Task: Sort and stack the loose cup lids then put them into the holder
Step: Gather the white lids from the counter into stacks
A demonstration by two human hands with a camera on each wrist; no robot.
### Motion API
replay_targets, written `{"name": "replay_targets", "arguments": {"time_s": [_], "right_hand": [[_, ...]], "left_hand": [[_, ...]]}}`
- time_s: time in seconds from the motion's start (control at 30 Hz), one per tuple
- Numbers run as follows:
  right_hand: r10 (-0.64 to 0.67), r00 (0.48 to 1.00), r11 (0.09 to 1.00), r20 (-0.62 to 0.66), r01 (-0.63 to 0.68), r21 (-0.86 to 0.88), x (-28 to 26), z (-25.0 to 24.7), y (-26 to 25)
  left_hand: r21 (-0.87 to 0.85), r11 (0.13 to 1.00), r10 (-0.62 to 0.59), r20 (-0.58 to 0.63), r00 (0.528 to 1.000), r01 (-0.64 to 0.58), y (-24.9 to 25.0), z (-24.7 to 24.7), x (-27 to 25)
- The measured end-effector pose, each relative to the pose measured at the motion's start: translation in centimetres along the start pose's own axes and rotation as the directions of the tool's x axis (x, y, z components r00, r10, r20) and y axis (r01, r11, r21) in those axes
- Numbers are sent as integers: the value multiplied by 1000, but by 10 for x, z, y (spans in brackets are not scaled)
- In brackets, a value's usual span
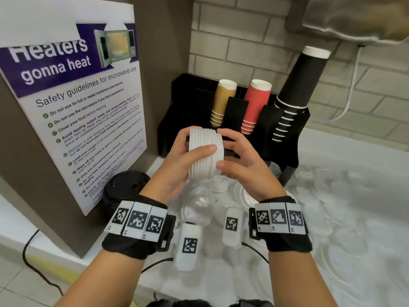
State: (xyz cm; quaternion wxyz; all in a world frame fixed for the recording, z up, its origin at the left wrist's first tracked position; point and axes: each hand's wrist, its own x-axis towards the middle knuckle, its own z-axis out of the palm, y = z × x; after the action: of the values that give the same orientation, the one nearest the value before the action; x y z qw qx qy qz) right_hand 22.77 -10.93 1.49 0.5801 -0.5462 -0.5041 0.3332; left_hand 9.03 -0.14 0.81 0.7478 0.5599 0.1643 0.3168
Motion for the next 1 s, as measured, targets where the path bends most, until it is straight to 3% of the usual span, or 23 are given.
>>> {"name": "replay_targets", "arguments": {"time_s": [0.17, 0.23, 0.27, 0.33, 0.4, 0.5, 0.57, 0.63, 0.73, 0.87, 1.0], "right_hand": [[25, 1000, 998, -5, -25, 49, 3, -1, -3], [99, 995, 990, -28, -101, -95, 12, -2, -3], [130, 991, 958, 4, -125, -258, 18, -1, -2], [245, 950, 768, 194, -68, -637, 26, 7, 5], [452, 828, 490, 332, 80, -868, 28, 23, 17], [605, 704, 157, 371, 352, -923, 23, 43, 41], [625, 686, 24, 374, 461, -887, 22, 49, 53], [605, 713, -66, 353, 488, -871, 23, 50, 61], [594, 719, -69, 360, 492, -868, 27, 51, 67], [597, 710, 58, 374, 427, -902, 39, 46, 61], [547, 781, 148, 302, 265, -953, 67, 46, 35]], "left_hand": [[-62, 997, 33, -77, 996, -37, 3, 1, -1], [-91, 994, 54, -135, 989, -66, 9, -4, 0], [-99, 992, 64, -149, 987, -79, 13, -7, 1], [-115, 988, 84, -157, 984, -102, 21, -11, 2], [-127, 985, 99, -155, 983, -119, 28, -14, 1], [-128, 984, 107, -145, 984, -126, 33, -16, -1], [-118, 985, 110, -143, 984, -128, 34, -17, -2], [-112, 986, 110, -141, 984, -126, 35, -18, -4], [-95, 988, 109, -140, 984, -123, 36, -21, -5], [-85, 988, 115, -149, 982, -128, 39, -24, -7], [-92, 987, 117, -156, 981, -132, 42, -26, -7]]}}
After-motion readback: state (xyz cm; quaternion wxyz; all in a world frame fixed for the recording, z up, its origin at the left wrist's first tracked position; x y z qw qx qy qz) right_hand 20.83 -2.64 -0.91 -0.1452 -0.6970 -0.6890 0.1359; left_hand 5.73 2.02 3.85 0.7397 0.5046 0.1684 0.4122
